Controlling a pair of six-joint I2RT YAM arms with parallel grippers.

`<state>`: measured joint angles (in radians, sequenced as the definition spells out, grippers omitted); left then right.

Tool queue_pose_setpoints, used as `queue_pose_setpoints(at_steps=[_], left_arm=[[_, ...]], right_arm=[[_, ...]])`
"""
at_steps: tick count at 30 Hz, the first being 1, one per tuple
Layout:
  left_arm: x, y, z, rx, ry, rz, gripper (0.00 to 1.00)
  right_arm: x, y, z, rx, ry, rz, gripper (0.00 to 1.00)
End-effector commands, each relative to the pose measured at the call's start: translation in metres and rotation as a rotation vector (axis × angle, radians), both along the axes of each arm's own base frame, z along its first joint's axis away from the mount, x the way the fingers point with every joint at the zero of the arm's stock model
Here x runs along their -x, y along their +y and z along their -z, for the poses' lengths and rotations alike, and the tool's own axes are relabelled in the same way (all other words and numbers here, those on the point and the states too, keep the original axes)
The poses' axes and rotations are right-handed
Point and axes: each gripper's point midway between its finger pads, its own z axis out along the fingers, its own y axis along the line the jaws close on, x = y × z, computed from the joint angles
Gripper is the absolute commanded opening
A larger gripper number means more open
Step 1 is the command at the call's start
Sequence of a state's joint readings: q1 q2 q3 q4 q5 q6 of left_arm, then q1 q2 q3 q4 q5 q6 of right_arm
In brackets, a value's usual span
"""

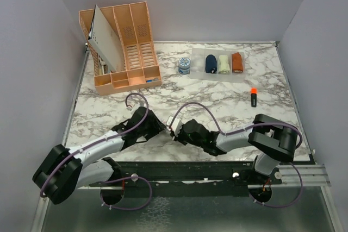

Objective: Roll the underwear
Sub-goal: Roll the underwear to the center of the board, then pick up the underwear from the center of the board.

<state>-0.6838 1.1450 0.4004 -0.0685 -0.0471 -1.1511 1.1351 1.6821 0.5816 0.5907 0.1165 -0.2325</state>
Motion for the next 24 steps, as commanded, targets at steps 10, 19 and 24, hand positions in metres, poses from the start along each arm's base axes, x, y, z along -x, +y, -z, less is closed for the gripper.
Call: queue_pose_setpoints(at_steps=[10,19,24], left_arm=[[-0.001,0.006,-0.034,0.127,-0.172,-0.018,0.61],[-0.002,-0.021,-0.021,0.128,-0.145,0.102,0.65],[-0.01,-0.035,-0.01,0.108,-0.158,0.084,0.68]], right_arm=[[0.032,0.0,-0.004,-0.526,0.776,0.103,0.14],[0.005,-0.031,-0.005,-0.785,1.009,0.27,0.13],[-0.003,-0.042,0.005,-0.846,1.144,0.346,0.13]])
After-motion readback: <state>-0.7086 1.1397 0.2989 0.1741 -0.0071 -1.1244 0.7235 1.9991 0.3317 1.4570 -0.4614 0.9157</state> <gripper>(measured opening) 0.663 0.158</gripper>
